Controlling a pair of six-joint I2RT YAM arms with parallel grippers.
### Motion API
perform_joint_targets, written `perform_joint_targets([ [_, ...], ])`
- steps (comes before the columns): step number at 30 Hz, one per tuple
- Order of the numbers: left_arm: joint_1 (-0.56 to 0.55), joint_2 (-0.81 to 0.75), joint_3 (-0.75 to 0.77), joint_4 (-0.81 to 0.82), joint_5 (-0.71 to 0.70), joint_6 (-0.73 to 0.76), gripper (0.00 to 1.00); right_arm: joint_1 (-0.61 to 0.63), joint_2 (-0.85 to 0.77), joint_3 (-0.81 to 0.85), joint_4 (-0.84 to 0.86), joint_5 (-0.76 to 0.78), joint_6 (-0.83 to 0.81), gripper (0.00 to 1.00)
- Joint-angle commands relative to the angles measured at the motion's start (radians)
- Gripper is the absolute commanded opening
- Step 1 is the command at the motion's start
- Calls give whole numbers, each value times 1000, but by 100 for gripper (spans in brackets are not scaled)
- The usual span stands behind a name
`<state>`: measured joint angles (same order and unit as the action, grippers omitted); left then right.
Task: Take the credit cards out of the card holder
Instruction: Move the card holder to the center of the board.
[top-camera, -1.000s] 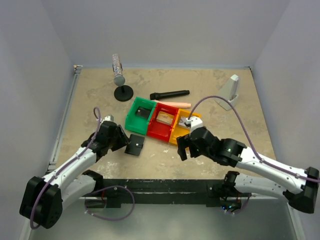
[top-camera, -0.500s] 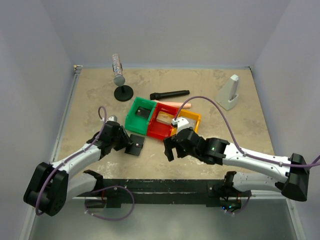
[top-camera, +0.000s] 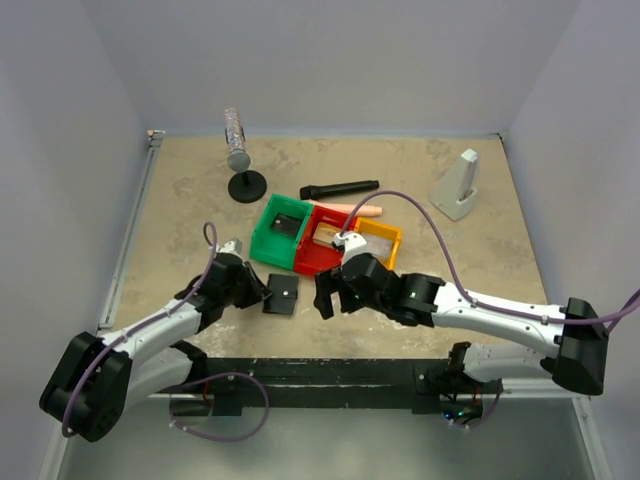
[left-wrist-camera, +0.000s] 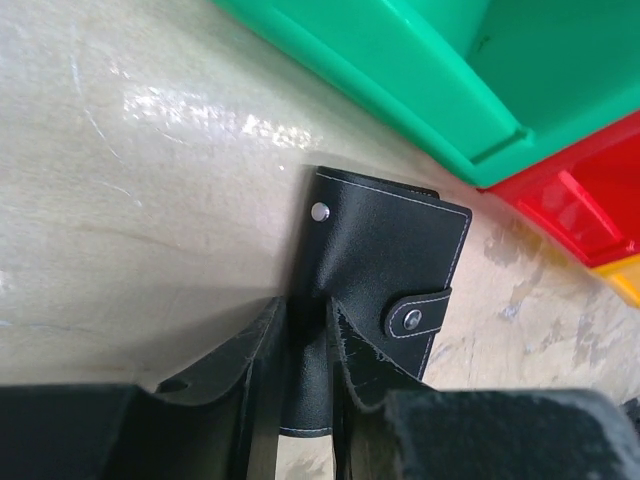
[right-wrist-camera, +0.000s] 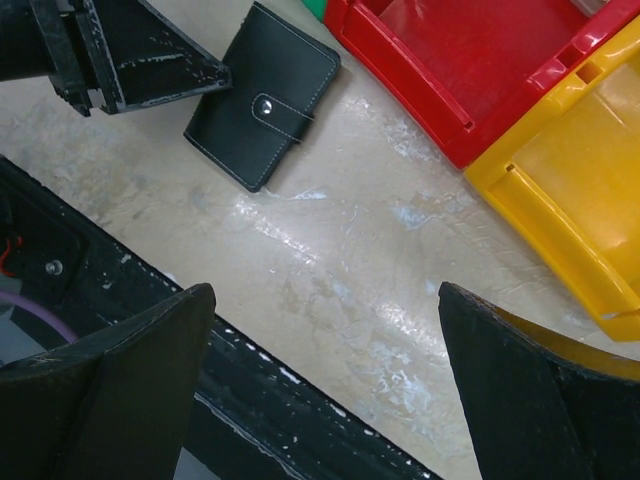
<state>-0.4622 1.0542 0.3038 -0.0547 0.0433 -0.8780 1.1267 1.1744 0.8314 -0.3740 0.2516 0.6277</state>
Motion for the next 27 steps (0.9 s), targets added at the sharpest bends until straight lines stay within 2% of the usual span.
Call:
perform_joint_targets([
  [1,-45,-20,-38,22,24,2,24,21,10,-11,61,-12,44,99],
  [10,-208,-75,-88,38,-14,-100,24,79,27,-46,55,41,108,99],
  [15,-300,-69,-66,38,-72,-179,24,85,2,-78,32,87,177,99],
  [20,-345,-53,-74,110,-94,-277,25,85,-18,-118,-8,144,323,97],
  [24,-362,-33,-68,133,-112,-312,31,87,-58,-230,125,120,411,96],
  [27,-368,-13,-68,162,-122,-322,33,87,-44,-238,146,56,388,97],
])
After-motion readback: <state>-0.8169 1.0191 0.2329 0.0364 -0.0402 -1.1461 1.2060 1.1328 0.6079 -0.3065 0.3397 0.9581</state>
